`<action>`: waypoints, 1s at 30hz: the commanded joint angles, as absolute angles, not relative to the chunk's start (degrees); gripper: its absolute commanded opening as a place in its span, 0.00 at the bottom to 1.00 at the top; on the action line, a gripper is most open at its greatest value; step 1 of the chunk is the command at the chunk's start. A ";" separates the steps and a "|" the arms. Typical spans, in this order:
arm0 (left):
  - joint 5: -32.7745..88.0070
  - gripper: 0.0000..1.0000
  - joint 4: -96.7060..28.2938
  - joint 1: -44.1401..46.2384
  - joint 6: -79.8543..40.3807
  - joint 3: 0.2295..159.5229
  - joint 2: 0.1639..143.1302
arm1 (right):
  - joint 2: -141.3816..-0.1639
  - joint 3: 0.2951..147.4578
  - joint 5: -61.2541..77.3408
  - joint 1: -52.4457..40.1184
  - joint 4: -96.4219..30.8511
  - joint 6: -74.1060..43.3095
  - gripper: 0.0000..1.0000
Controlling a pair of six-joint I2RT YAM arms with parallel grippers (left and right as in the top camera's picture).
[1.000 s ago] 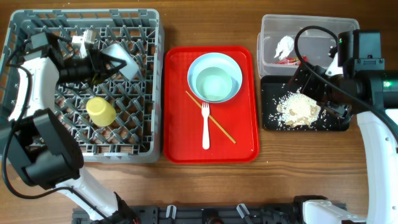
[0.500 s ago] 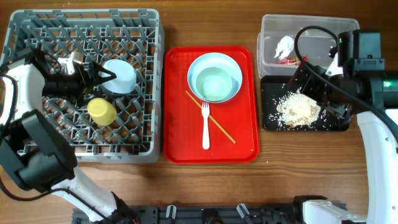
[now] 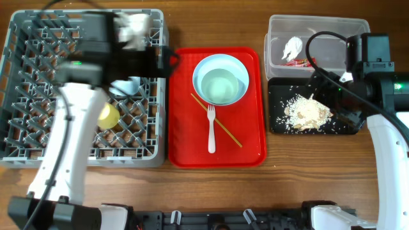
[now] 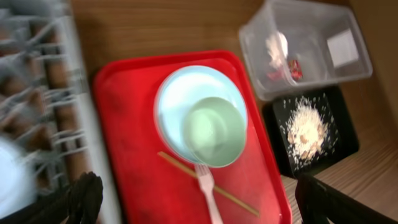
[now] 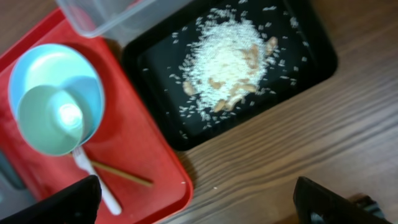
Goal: Sort waste into correct bins and load items into the dishwasher rack
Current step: 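Move the left gripper to the green bowl on the plate and grasp its rim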
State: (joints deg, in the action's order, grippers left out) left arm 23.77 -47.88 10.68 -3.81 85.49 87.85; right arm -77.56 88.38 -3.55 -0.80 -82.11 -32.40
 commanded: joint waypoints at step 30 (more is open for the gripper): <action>-2.07 0.04 -33.41 37.45 -6.48 85.52 119.44 | -76.62 88.60 -7.73 -0.62 -82.83 -33.69 1.00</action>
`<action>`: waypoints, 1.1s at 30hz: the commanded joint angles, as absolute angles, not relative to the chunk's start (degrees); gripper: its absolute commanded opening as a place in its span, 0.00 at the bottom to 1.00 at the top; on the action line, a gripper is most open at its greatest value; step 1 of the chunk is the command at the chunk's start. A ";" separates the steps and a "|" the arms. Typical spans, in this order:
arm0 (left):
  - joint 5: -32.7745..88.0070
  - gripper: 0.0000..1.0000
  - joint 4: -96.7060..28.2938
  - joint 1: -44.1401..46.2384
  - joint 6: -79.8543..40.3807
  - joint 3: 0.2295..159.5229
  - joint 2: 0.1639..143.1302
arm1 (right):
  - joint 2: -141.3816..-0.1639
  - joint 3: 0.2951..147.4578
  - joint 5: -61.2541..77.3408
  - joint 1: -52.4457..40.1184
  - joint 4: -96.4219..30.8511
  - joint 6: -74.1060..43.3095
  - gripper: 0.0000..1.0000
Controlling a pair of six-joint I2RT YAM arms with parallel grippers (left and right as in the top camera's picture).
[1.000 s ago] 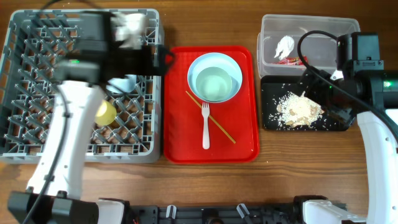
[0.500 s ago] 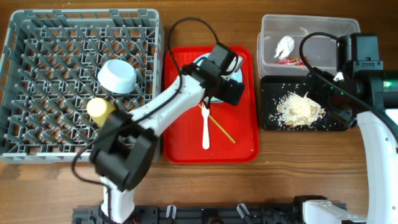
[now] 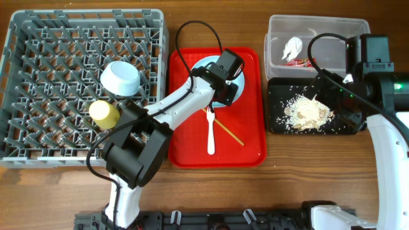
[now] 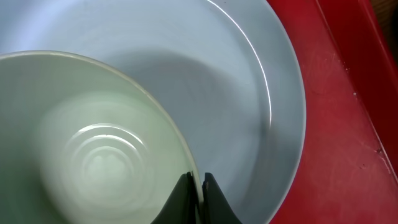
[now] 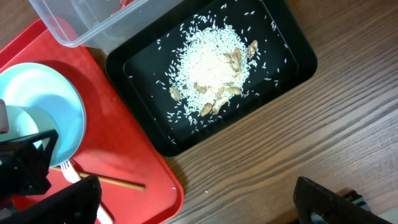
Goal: Sort waste into correct bins and load items into the dishwasher rack
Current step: 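Move the left gripper to the green bowl on the plate and grasp its rim, then carry the green bowl to the rack and set it upside down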
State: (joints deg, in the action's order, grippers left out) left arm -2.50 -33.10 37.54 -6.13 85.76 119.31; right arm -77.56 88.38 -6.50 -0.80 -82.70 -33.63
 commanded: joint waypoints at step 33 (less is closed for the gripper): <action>79.02 0.04 -12.69 -13.58 -14.83 85.52 113.16 | -76.62 88.60 -7.73 -0.62 -82.67 -33.08 1.00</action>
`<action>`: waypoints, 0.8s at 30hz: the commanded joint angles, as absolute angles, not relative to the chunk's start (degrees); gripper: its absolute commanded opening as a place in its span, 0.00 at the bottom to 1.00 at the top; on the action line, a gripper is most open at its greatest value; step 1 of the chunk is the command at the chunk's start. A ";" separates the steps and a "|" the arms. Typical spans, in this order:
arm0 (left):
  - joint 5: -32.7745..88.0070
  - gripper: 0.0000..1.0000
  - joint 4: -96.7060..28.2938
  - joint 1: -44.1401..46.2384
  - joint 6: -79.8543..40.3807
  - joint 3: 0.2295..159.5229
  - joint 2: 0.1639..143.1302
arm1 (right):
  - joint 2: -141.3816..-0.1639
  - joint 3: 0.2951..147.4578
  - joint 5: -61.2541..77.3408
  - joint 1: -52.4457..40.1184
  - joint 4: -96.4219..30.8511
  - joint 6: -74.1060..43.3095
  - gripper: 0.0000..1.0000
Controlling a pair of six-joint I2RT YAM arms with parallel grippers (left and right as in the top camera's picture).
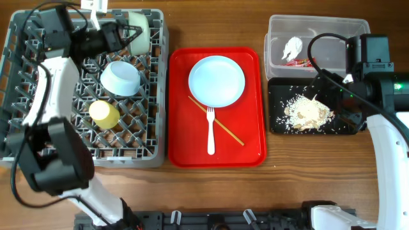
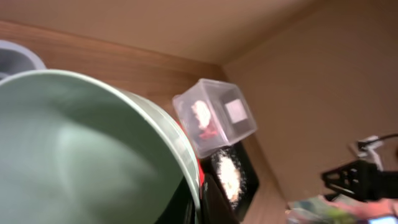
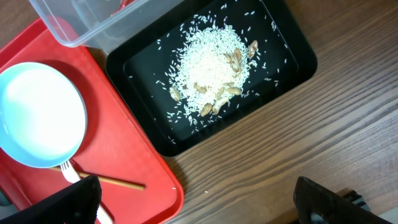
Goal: Sort waste into correct bins and load items into the dishwasher rack
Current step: 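Carry the green bowl to the rack and set it upside down, then move the left gripper down to the white plastic fork on the red tray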
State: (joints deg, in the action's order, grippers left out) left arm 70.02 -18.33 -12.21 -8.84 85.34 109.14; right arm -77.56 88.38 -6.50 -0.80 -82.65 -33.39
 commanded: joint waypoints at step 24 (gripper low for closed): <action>79.13 1.00 -9.82 -37.17 -27.64 85.52 115.59 | -76.62 88.60 -7.68 -0.62 -82.41 -33.12 1.00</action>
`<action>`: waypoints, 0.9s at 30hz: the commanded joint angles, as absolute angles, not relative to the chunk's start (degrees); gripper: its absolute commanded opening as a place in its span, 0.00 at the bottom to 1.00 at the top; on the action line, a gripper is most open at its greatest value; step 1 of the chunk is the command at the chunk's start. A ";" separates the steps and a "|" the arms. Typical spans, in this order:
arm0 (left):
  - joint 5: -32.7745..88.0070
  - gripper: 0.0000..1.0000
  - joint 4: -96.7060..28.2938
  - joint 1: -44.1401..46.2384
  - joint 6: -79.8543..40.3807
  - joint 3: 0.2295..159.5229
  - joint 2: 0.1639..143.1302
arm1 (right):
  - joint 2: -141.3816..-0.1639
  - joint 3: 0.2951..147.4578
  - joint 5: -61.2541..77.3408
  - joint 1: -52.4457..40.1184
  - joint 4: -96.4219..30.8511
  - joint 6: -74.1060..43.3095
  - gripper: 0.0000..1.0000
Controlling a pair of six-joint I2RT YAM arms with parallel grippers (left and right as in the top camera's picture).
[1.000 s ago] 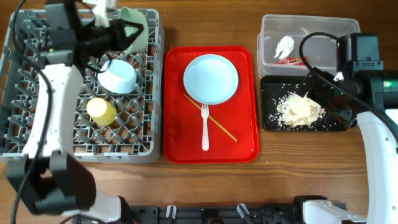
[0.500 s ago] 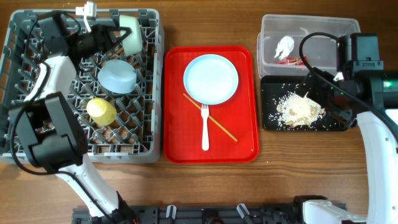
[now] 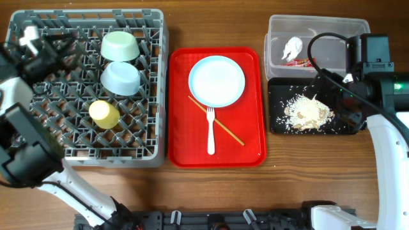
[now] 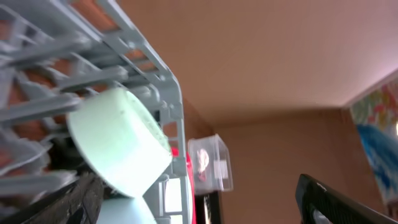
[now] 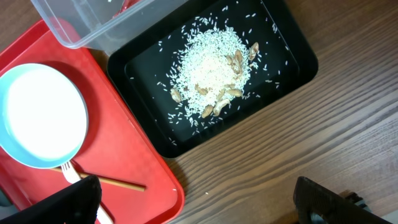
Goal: Sort waste into correct bins and load items into the dishwasher rack
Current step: 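Move the left gripper down to the white plastic fork on the red tray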
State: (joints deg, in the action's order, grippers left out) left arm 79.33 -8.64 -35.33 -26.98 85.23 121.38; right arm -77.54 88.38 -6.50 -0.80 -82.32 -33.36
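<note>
The pale green bowl (image 3: 121,46) rests tilted among the prongs at the back of the grey dishwasher rack (image 3: 38,150); the left wrist view shows the bowl (image 4: 118,142) close by. My left gripper (image 3: 54,56) is open at the rack's far left, apart from the bowl. On the red tray (image 3: 252,150) lie a light blue plate (image 3: 217,80), a white fork (image 3: 211,131) and a wooden chopstick (image 3: 220,124). My right gripper (image 5: 199,208) hangs open and empty over the table beside the black tray.
A blue bowl (image 3: 121,76) and a yellow cup (image 3: 104,114) also sit in the rack. A clear bin (image 3: 332,29) at the back right holds white and red scraps. A black tray (image 3: 281,124) in front of it holds rice and nuts.
My left gripper held the green bowl over the rack's back edge. The bowl now sits in the rack, and the gripper is open farther left.
The green bowl first lay on the blue plate while my left arm was over the rack. Then my left gripper was shut on the bowl's rim at the plate, then held it above the rack. Now it rests in the rack, released. The right arm stayed put.
</note>
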 commanded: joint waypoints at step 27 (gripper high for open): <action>-0.67 1.00 -63.92 30.09 -30.87 85.06 94.06 | -76.62 88.60 -7.49 -0.62 -82.76 -33.01 1.00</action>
